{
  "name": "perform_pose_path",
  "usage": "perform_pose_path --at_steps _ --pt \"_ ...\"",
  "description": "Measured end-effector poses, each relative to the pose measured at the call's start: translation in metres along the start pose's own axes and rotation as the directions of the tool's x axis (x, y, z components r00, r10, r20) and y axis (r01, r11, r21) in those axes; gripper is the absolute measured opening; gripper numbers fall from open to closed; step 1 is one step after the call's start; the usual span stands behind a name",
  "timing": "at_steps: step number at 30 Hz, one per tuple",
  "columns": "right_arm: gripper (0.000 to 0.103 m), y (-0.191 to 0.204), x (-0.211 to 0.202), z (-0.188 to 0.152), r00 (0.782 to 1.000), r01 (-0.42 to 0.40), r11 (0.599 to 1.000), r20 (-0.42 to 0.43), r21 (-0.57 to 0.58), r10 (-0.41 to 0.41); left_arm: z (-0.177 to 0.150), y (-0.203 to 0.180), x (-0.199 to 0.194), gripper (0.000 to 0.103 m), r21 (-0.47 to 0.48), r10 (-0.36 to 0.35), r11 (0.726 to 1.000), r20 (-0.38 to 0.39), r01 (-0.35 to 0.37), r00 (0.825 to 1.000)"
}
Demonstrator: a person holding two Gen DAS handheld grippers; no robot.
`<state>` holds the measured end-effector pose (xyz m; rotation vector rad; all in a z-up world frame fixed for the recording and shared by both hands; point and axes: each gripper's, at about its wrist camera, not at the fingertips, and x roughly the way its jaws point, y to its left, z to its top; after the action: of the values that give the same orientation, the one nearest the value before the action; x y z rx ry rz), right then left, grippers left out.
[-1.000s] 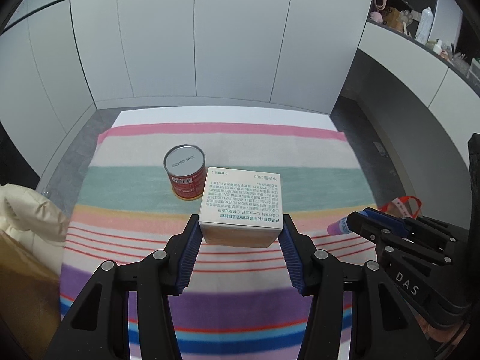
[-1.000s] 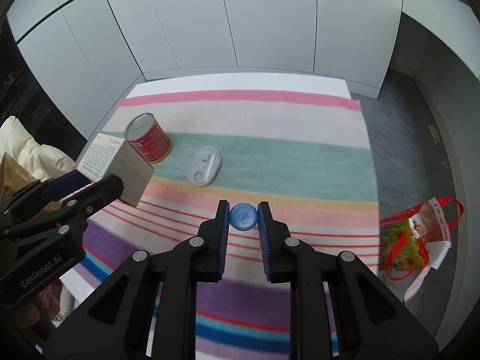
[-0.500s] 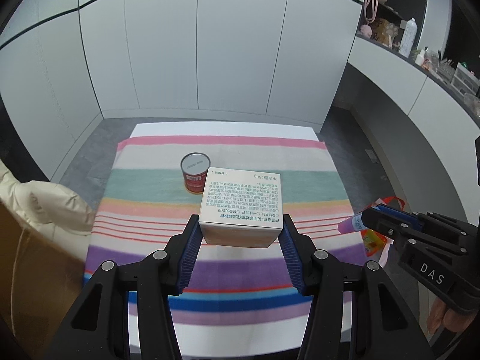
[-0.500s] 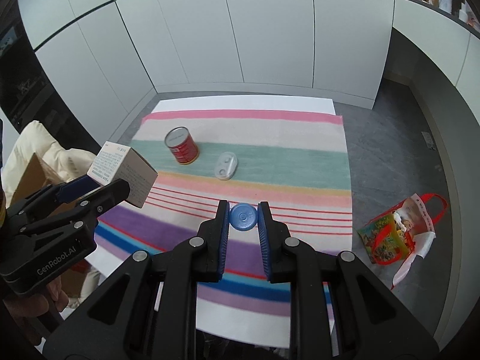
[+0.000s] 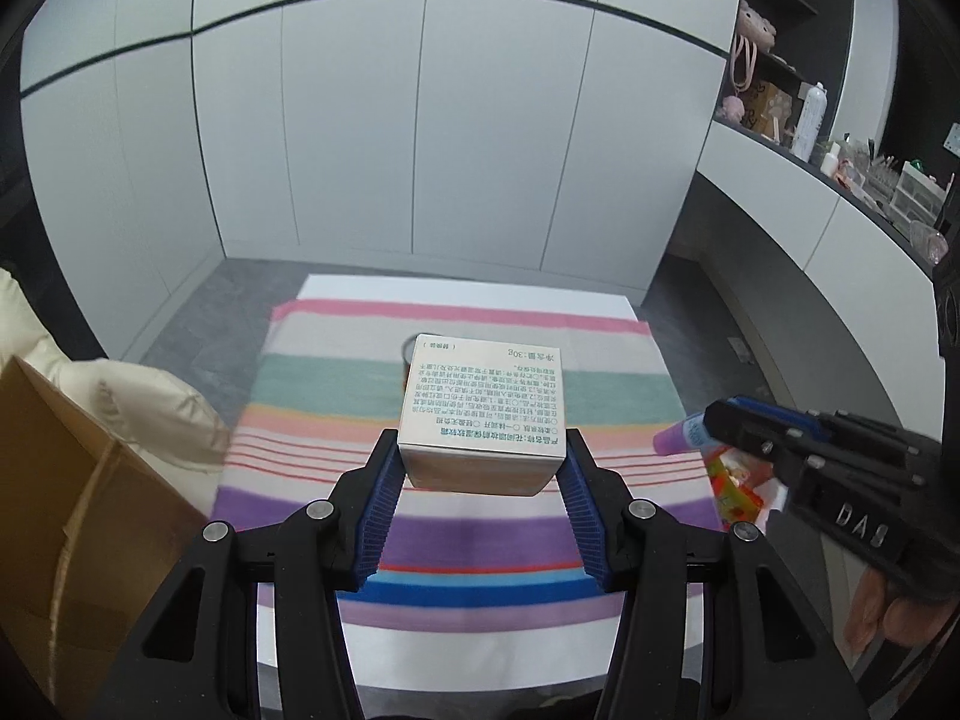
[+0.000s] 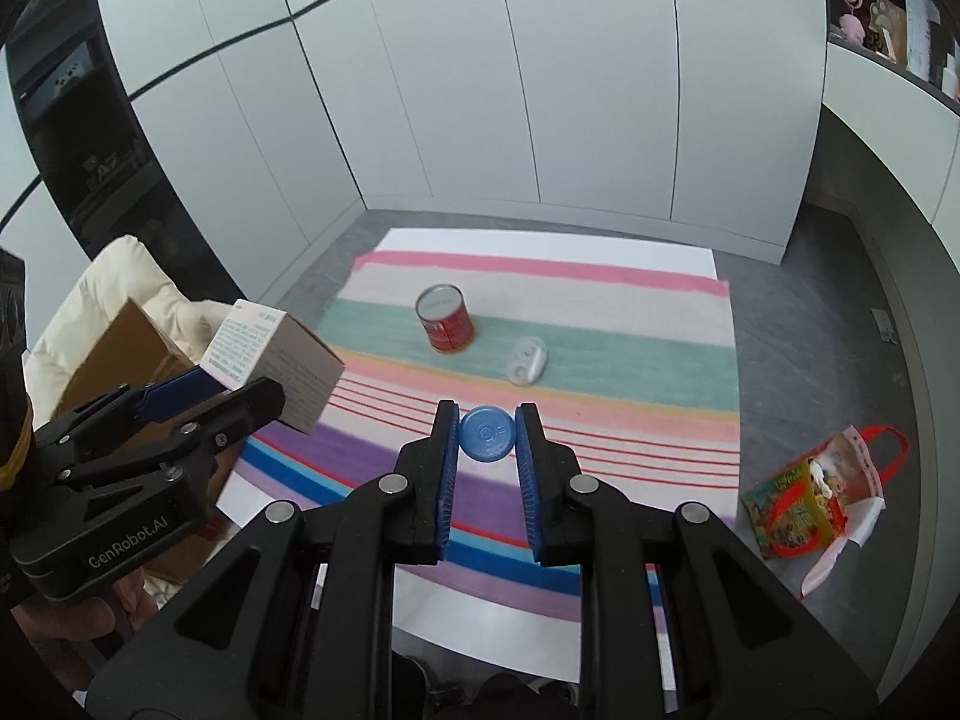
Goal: Organize objects
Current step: 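Carry the white box with the left tool toward the cardboard box while the right tool carries the tube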
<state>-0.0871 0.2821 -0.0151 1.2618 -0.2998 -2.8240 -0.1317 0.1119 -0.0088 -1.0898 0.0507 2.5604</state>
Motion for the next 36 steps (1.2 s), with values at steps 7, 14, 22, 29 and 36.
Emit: perform_pose_path --at_steps 7,14,22,29,36 --pt "0.020 0.015 0.003 0.007 1.000 0.003 1.000 0.004 -0.019 -0.003 -0.005 0.024 -0.004 0.052 -0.026 0.023 0.999 0.002 -0.023 1.000" --pt "0.020 0.039 0.016 0.012 1.000 -0.028 0.998 -0.001 -0.049 0.028 -0.008 0.053 -0.014 0.052 -0.057 0.052 0.997 0.017 -0.051 0.999" --pt "0.020 0.075 0.033 0.017 0.997 -0.070 0.993 -0.019 -0.096 0.068 -0.015 0.089 -0.025 0.052 -0.106 0.098 0.990 0.025 -0.095 0.995" --pt "0.020 0.109 0.043 0.017 0.994 -0.106 0.985 -0.028 -0.137 0.104 -0.024 0.121 -0.038 0.052 -0.149 0.137 0.980 0.028 -0.131 0.990" --pt "0.020 0.146 0.051 0.016 0.989 -0.145 0.971 -0.040 -0.189 0.140 -0.034 0.151 -0.051 0.052 -0.187 0.178 0.967 0.026 -0.170 0.984"
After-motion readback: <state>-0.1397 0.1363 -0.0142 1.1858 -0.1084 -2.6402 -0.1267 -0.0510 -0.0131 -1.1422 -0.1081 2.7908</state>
